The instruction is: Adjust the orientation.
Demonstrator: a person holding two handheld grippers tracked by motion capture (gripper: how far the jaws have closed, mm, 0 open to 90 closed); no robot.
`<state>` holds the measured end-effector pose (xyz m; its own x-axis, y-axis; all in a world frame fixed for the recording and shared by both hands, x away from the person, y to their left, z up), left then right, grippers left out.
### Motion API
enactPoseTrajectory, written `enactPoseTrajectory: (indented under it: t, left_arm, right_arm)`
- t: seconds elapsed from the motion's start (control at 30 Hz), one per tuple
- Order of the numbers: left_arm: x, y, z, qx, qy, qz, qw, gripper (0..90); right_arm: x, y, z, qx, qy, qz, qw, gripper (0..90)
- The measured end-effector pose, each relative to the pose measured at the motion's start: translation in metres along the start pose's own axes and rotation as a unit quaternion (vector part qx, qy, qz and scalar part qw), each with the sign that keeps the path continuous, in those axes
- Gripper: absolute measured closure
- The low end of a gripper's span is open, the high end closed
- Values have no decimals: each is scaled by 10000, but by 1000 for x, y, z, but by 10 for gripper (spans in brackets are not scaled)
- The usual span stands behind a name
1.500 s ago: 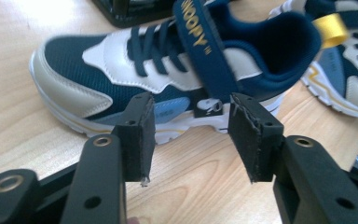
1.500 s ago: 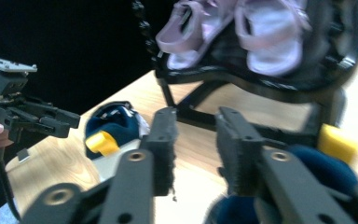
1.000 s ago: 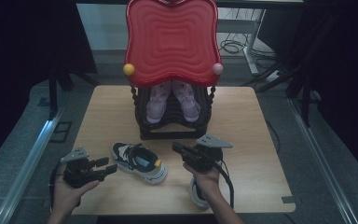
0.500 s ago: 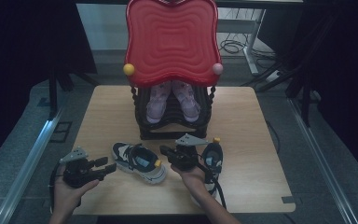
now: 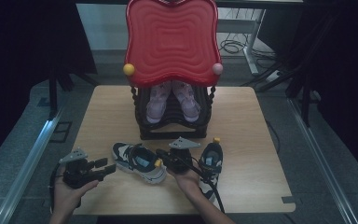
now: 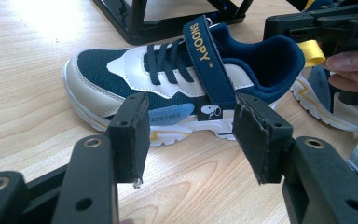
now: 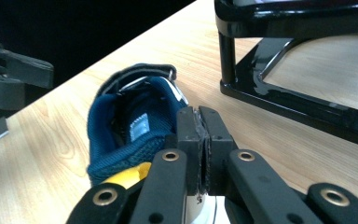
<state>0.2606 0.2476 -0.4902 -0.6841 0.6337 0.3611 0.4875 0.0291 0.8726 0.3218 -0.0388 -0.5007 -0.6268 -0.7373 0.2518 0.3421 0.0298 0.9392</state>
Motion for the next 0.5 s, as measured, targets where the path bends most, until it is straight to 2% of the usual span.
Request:
enactPoseTrajectory:
  t: [0.2, 0.3, 0.4, 0.5]
  left_arm:
    - [1, -1, 2, 25, 27, 5, 10000, 460]
    - [4, 1, 2, 80, -46, -67, 9999, 461]
    - [7, 3, 4, 106, -32, -115, 9999, 460]
    - [10, 2, 5, 118, -20, -136, 9998, 460]
  right_arm:
    - [-1, -6, 0, 120, -75, 92, 9999, 887]
    - [3, -5, 5, 125, -27, 32, 9999, 888]
    - [6, -7, 14, 272, -16, 45, 9996, 892]
    - [8, -12, 20, 256, 79, 102, 9996, 892]
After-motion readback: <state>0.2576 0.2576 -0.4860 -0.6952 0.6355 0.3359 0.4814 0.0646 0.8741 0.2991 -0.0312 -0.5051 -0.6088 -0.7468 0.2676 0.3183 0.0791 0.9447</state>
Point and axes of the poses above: each handheld gripper's, and its own axes: x roughly backward along the jaws, y roughly out of its top, z roughly to its left, the point moved 3 cm from there along -x, roughly forward along the jaws, and after that the axes turned 14 degrees about -z, right-handed, at the moved point
